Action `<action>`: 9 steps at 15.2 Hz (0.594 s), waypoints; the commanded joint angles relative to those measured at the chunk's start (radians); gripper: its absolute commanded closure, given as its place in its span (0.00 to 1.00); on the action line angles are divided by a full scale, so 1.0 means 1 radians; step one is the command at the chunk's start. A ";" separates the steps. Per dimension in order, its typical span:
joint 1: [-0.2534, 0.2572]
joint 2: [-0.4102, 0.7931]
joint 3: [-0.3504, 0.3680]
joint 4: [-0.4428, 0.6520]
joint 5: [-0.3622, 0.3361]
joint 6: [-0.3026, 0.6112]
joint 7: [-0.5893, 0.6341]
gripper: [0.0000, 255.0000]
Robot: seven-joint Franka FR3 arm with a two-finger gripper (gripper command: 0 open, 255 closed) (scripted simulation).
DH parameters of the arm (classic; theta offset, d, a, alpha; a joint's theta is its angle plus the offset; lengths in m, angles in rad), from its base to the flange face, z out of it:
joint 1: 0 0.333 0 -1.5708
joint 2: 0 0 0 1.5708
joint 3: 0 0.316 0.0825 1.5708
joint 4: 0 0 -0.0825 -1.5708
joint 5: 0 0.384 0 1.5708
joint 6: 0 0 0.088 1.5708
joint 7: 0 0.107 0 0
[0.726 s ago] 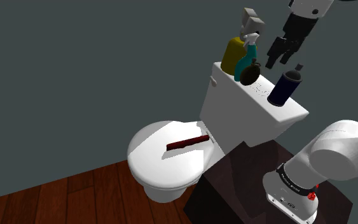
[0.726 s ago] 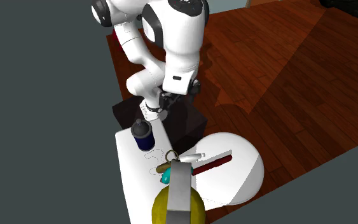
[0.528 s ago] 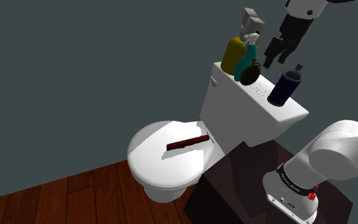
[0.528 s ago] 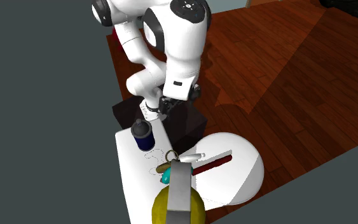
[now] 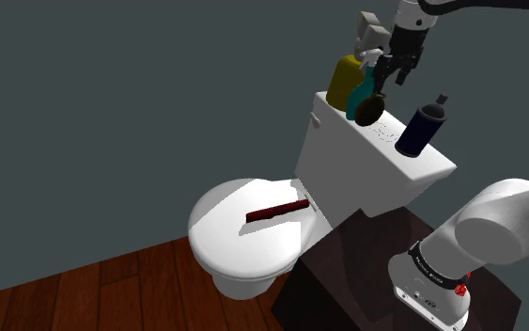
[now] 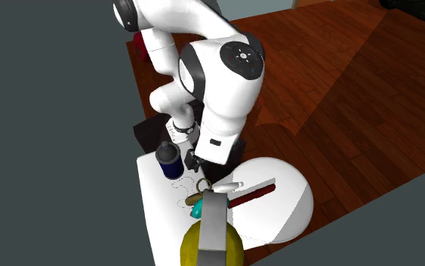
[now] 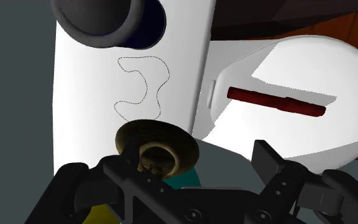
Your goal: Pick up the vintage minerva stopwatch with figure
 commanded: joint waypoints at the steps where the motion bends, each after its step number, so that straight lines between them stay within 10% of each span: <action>1: -0.015 0.072 -0.015 0.041 -0.032 0.026 -0.010 0.00; 9: -0.030 0.159 -0.030 0.033 -0.068 0.115 -0.001 0.00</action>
